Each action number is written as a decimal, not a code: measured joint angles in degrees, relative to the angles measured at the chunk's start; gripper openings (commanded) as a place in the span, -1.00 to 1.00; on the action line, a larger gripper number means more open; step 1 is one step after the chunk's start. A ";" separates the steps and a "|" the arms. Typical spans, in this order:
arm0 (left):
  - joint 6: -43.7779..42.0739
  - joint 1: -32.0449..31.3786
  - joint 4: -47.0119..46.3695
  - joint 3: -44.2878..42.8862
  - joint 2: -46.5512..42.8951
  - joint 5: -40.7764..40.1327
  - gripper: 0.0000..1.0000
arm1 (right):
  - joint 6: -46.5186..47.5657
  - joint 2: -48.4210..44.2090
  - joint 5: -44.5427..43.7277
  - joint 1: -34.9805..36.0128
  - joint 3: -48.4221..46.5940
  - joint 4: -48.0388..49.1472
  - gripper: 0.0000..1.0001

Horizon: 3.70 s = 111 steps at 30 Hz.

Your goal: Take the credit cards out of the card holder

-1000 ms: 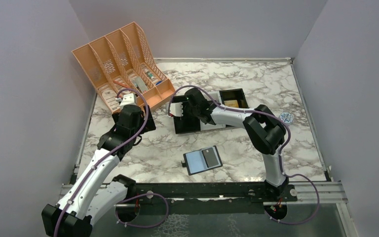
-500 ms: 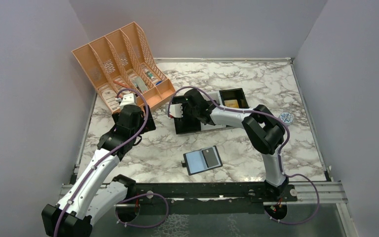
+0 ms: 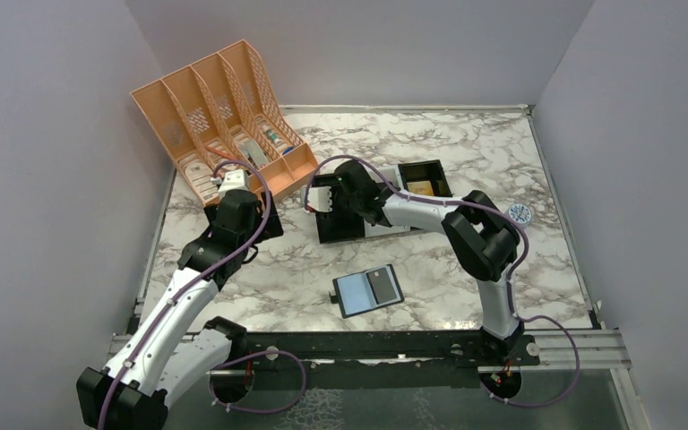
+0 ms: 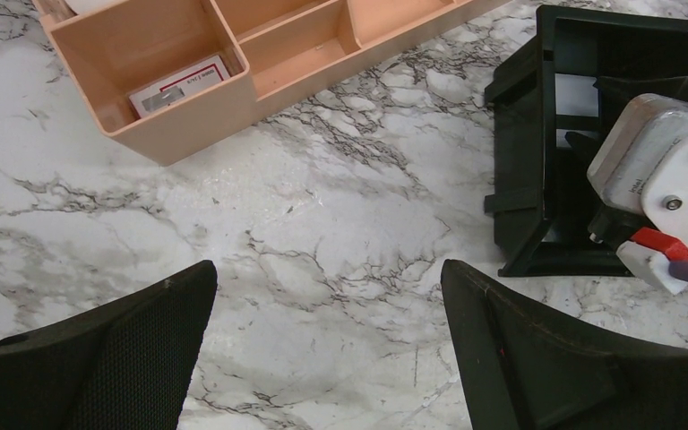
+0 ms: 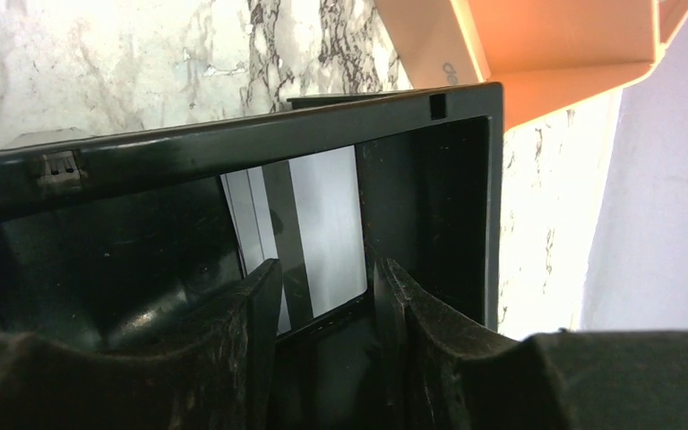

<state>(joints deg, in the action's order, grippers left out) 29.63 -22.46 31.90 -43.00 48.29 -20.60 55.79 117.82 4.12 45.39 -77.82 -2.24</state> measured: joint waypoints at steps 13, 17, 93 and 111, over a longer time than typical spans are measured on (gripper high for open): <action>-0.02 0.00 0.02 0.00 1.16 0.74 0.98 | -17.42 -13.73 2.12 0.00 8.55 9.16 0.39; -0.72 0.00 -0.20 0.00 1.18 3.65 0.98 | -34.97 -26.03 -2.29 0.02 16.76 15.65 0.56; 35.67 -32.11 -45.48 15.10 34.53 27.45 -0.35 | -100.80 -46.16 3.15 -0.13 52.96 -4.22 -0.74; 37.35 -32.44 -50.95 15.52 38.10 26.64 -0.93 | -100.78 -46.14 4.11 -0.35 52.94 -4.26 -0.77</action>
<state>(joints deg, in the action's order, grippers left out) 66.98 -54.89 -19.05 -27.49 86.39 6.04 -44.99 71.68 8.23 45.04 -24.88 -6.50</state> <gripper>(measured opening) 0.075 0.119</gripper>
